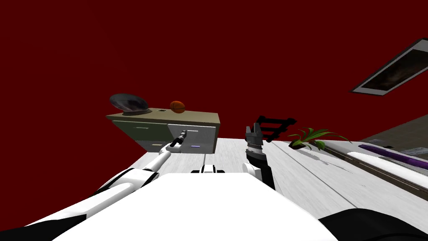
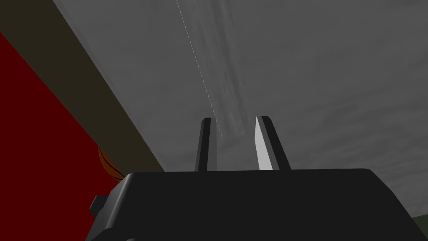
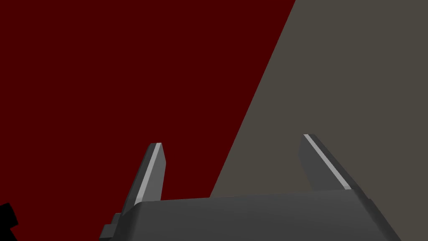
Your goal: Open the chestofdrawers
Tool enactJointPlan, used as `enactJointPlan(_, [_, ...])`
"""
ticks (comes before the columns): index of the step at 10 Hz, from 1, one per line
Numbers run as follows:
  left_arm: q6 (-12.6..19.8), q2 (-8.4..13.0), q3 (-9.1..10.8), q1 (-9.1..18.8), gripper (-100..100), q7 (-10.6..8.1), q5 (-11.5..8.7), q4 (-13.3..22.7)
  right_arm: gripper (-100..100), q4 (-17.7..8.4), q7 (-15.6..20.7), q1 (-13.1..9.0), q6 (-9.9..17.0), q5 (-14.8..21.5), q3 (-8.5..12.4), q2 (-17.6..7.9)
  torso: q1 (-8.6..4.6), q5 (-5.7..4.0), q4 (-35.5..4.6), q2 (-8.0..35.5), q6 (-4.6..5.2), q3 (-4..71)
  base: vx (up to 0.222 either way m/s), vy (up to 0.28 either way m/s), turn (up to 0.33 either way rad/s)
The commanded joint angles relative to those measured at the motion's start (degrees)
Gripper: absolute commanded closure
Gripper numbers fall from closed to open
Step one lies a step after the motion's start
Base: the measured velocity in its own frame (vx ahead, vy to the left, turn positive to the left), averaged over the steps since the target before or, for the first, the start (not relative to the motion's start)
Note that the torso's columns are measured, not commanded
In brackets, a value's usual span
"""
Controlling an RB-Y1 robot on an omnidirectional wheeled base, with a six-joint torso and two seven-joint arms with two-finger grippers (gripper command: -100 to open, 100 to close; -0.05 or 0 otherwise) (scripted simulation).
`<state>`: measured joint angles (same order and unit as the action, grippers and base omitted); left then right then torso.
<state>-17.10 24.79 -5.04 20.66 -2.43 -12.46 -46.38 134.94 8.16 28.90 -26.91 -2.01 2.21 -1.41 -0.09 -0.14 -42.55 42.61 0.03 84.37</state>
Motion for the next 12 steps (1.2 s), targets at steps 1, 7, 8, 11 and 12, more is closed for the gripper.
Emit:
enactJointPlan(1, [-0.68,2.14,-4.24,-1.80,100,-3.68,0.19,-3.00,0,0.00,0.00,0.00,0.00,0.00,0.00,0.00,-0.04,0.02,0.06,-0.03,0.00,0.02,0.063,-0.093,0.233])
enactJointPlan(7, [-0.19,3.48,-6.28,-1.99,100,-5.27,-0.22,-4.71,0,-0.01,0.00,-0.04,0.01,0.00,0.00,-0.01,-0.10,0.12,0.10,0.21,0.13,-0.13,-0.055,-0.015,0.049])
enactJointPlan(8, [0.03,3.83,-6.84,-1.85,100,-5.65,-0.40,-5.41,0,-0.01,0.00,-0.04,0.01,0.00,0.00,-0.01,-0.19,0.06,0.07,0.08,0.20,-0.06,-0.190,-0.005,0.015])
enactJointPlan(11, [-0.03,4.22,-7.28,-2.49,100,-5.80,-0.60,-5.42,0,-0.01,0.00,-0.03,0.01,0.00,0.00,-0.01,-0.24,-0.04,0.08,-0.23,0.13,0.16,-0.126,0.016,0.029])
enactJointPlan(12, [-0.06,4.33,-7.46,-2.52,100,-5.89,-0.66,-5.67,0,-0.01,0.00,-0.04,0.01,0.00,0.00,-0.01,-0.10,0.01,0.05,0.02,0.09,0.01,-0.186,0.014,0.013])
